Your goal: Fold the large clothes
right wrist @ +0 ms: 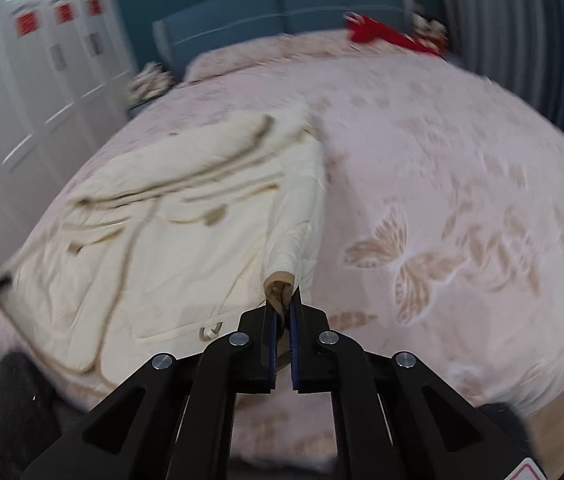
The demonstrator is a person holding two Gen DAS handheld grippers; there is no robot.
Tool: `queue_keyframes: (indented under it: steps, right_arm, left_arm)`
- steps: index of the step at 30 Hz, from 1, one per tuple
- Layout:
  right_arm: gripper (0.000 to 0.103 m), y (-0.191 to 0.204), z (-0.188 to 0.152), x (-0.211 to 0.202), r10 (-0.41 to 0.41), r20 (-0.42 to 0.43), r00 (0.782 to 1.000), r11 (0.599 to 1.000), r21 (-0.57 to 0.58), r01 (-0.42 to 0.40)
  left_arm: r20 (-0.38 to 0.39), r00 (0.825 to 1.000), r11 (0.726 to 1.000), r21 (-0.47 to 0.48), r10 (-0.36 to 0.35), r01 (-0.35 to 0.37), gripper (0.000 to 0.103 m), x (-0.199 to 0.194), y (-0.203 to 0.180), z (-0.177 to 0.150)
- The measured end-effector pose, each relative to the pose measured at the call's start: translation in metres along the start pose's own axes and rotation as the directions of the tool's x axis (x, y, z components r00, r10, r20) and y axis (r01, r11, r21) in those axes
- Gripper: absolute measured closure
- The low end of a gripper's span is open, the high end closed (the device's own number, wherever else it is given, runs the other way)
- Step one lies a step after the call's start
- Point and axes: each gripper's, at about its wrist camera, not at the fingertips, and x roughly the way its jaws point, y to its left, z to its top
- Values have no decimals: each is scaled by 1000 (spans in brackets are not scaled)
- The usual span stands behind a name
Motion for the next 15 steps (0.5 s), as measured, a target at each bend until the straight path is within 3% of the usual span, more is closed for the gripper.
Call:
queue_keyframes:
  steps: [5,8,11,15]
  right_arm:
    - [99,17,-19,-83,41,-47,998,972,-229,-51]
    - [99,20,-31,-130,43,-62,997,956,-287,-60]
    - [99,26,-15,-158,47,51,998,962,-273,-31]
    - [99,22,34,-142,49,238,970,987,-159,-10]
  left_arm:
    - [-11,997,997,23,-71,71,97,-82,4,-4]
    - [11,996,996,-31,-87,88,97,-137,15,-7]
    - [81,990,991,-61,-111,116,97,-157,11,10]
    - [203,972,993,20,-117,116,96,-130,-19,52]
